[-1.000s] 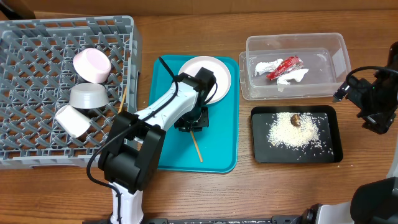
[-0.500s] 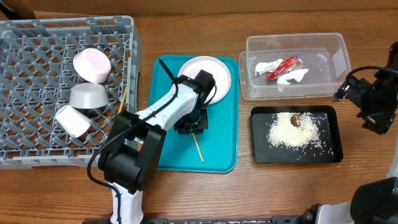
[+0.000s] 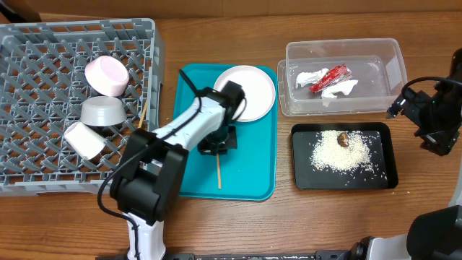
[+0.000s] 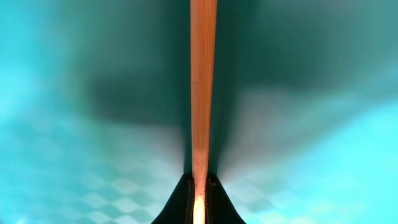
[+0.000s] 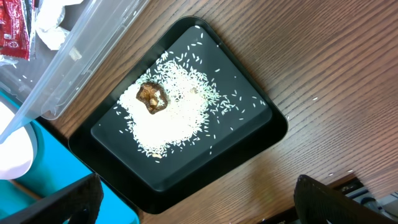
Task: Sort waste into correct bins and load items into the dishwasher
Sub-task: 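Grasp the second chopstick on the teal tray with the left gripper, then place the second chopstick into the dish rack with left gripper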
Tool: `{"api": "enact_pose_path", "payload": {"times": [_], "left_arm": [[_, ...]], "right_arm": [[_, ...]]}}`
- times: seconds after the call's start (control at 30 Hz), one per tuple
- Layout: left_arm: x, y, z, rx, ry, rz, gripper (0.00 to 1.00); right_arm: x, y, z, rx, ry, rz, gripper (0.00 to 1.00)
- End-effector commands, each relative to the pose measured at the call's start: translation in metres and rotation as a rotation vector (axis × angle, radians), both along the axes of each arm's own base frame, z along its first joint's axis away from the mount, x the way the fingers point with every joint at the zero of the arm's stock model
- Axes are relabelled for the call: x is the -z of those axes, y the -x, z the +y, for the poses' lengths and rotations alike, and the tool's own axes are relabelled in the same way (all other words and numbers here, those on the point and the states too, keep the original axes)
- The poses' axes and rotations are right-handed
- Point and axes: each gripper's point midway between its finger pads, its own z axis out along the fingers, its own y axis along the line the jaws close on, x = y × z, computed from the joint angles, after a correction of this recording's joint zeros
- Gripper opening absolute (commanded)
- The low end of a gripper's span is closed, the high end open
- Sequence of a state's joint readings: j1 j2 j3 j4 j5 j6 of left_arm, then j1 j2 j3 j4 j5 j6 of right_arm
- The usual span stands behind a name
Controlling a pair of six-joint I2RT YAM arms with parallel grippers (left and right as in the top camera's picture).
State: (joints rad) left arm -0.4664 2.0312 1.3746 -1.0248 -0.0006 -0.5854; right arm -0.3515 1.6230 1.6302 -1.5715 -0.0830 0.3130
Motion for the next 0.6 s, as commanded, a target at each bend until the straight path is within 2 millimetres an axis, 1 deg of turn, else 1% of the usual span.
{"api": "enact_pose_path", "payload": {"times": [0.0, 0.1, 0.2, 0.3, 0.37, 0.4, 0.47, 0.5, 0.57], "left_arm": [[-0.009, -0.008, 0.031, -0.070, -0.022, -0.030, 0.04], [-0.036, -0.021, 0.042, -0.076, 0.009, -0.108, 0.04], [-0.073, -0.036, 0.052, -0.055, 0.037, -0.218, 0.04], [-0.114, -0.048, 0.065, -0.015, 0.036, -0.345, 0.04], [-0.139, -0.053, 0.082, -0.009, -0.003, -0.423, 0.04], [-0.148, -0.055, 0.092, -0.019, -0.030, -0.455, 0.04], [-0.166, -0.058, 0.118, -0.050, -0.109, -0.518, 0.04], [-0.174, -0.060, 0.132, -0.048, -0.152, -0.543, 0.04], [-0.183, -0.064, 0.152, -0.013, -0.208, -0.567, 0.04]], "right_arm": [[-0.005, -0.002, 0.002, -0.009, -0.001, -0.023, 1.00], [-0.005, -0.002, 0.002, -0.009, -0.001, -0.023, 1.00], [-0.005, -0.002, 0.002, -0.009, -0.001, -0.024, 1.00], [-0.005, -0.002, 0.002, -0.009, -0.001, -0.023, 1.00], [-0.005, -0.002, 0.002, -0.009, -0.001, -0.023, 1.00], [-0.005, -0.002, 0.002, -0.009, -0.001, -0.023, 1.00], [-0.005, -0.002, 0.002, -0.009, -0.001, -0.024, 1.00], [-0.005, -0.002, 0.002, -0.009, -0.001, -0.024, 1.00], [-0.005, -0.002, 0.002, -0.009, -0.001, -0.024, 1.00]]}}
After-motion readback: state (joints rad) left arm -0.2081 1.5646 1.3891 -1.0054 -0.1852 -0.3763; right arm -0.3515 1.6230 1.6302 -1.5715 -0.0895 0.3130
